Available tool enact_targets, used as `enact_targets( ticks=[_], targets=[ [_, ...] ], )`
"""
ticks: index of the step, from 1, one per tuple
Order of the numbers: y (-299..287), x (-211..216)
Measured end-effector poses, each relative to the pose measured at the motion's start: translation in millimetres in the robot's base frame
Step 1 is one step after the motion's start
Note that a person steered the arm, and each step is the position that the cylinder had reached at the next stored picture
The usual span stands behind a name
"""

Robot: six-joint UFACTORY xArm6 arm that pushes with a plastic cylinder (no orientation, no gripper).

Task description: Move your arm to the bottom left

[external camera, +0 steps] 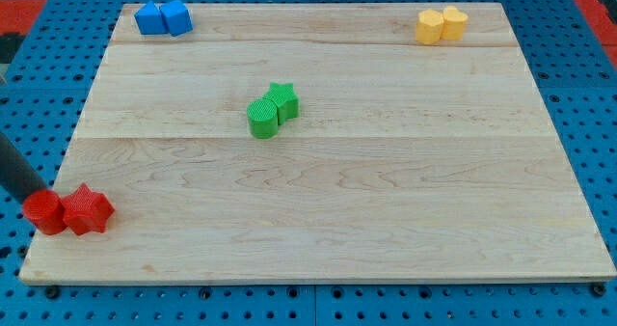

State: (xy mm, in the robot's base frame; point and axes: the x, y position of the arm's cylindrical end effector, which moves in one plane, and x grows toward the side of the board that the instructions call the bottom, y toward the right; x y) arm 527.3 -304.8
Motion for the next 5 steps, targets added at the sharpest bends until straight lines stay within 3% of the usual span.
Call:
enact_targets(
  ticks=[2,5],
  targets=[
    [12.6,18.0],
    [98.7,-8.5]
  ],
)
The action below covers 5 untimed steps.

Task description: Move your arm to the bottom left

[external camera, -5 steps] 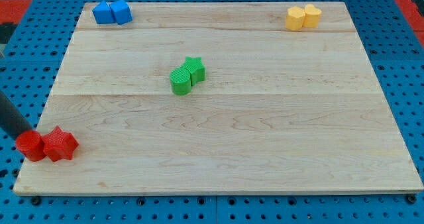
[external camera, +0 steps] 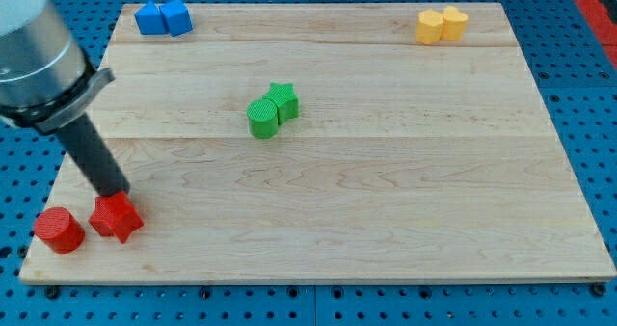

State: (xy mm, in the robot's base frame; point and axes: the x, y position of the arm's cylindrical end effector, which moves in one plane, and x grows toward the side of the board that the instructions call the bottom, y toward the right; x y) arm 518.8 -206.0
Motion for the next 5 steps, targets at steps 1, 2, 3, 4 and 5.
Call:
enact_targets(
  ticks=[1,2,3,4,5],
  targets=[
    [27.8,-26.8],
    [109.8,-38.7],
    [173.0,-1.4],
    [172.0,53.8],
    [75.4,87.2]
  ],
)
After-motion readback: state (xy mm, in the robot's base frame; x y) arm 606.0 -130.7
